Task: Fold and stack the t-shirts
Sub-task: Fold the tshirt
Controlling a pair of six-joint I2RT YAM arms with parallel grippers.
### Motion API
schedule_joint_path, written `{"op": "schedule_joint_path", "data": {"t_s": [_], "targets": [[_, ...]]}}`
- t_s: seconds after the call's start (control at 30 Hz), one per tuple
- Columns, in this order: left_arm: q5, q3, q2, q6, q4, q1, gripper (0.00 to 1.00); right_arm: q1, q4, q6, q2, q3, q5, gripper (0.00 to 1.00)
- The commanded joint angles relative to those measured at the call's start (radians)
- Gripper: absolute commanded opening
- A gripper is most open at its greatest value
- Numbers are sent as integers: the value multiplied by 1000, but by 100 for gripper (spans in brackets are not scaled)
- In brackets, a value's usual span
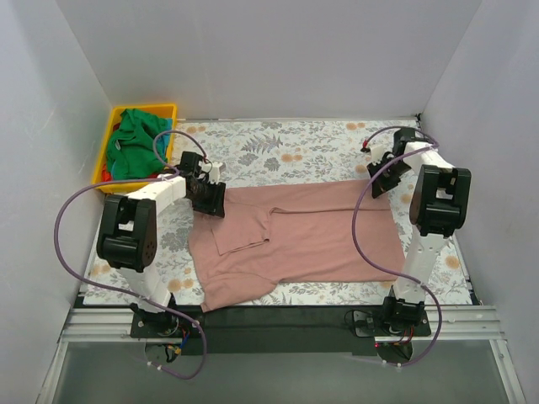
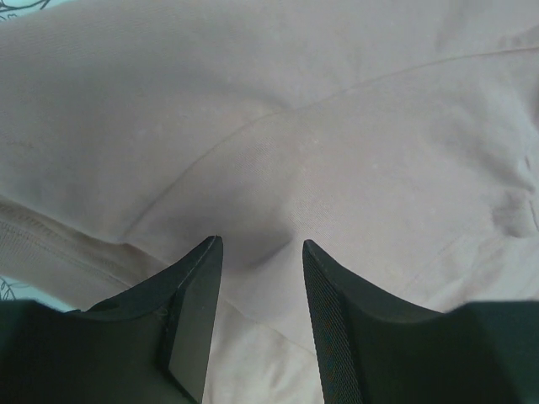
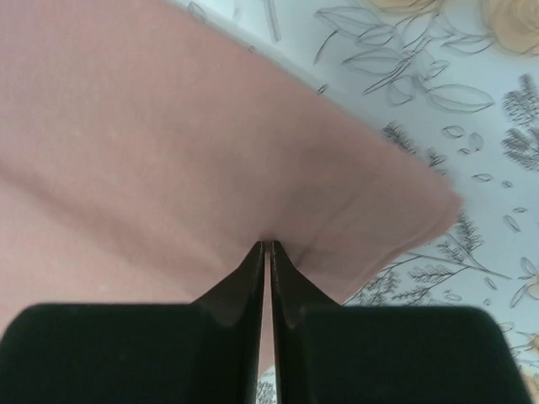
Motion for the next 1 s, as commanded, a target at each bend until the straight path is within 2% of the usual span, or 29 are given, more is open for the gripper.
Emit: {"op": "schedule_joint_path", "data": {"t_s": [0.0, 0.1, 0.23, 0.33, 0.37, 0.43, 0.47, 0.53, 0.6, 0.67, 0.7, 0.73, 0.8, 0.83, 0.97], "targets": [[-38, 32, 30, -30, 47, 5, 42, -3, 9, 22, 46, 54, 26, 11], [-61, 69, 107, -29, 57, 18, 42, 3, 18, 31, 110, 91, 62, 11], [-75, 182, 242, -26, 80, 61, 41, 5, 35, 74, 213, 248, 116, 11], [-32, 380, 385, -35, 58, 107, 41, 5, 51, 115, 316, 393, 151, 12], [-7, 434, 440, -38, 52, 123, 43, 5, 61, 126, 339, 507, 158, 14], [39, 586, 466, -52, 31, 129, 45, 5, 68, 141, 377, 612, 144, 17], [53, 629, 466, -53, 18, 130, 49, 5, 63, 146, 379, 685, 139, 26], [97, 744, 445, -44, -35, 130, 52, 11, 61, 120, 322, 708, 126, 39], [125, 790, 384, -30, -83, 130, 56, 16, 63, 68, 197, 628, 113, 44], [175, 749, 313, 17, -140, 130, 56, 25, 61, 24, 94, 518, 84, 48], [194, 708, 269, 34, -147, 130, 56, 28, 61, 0, -8, 400, 76, 49], [236, 584, 165, 57, -150, 130, 56, 36, 61, -44, -60, 326, 69, 49], [279, 457, 9, 124, -166, 130, 55, 51, 48, -96, -187, 135, 72, 45], [309, 347, -36, 143, -176, 129, 55, 56, 31, -113, -222, 79, 73, 42], [388, 112, -241, 242, -258, 117, 53, 77, 6, -171, -367, -188, 98, 33]]}}
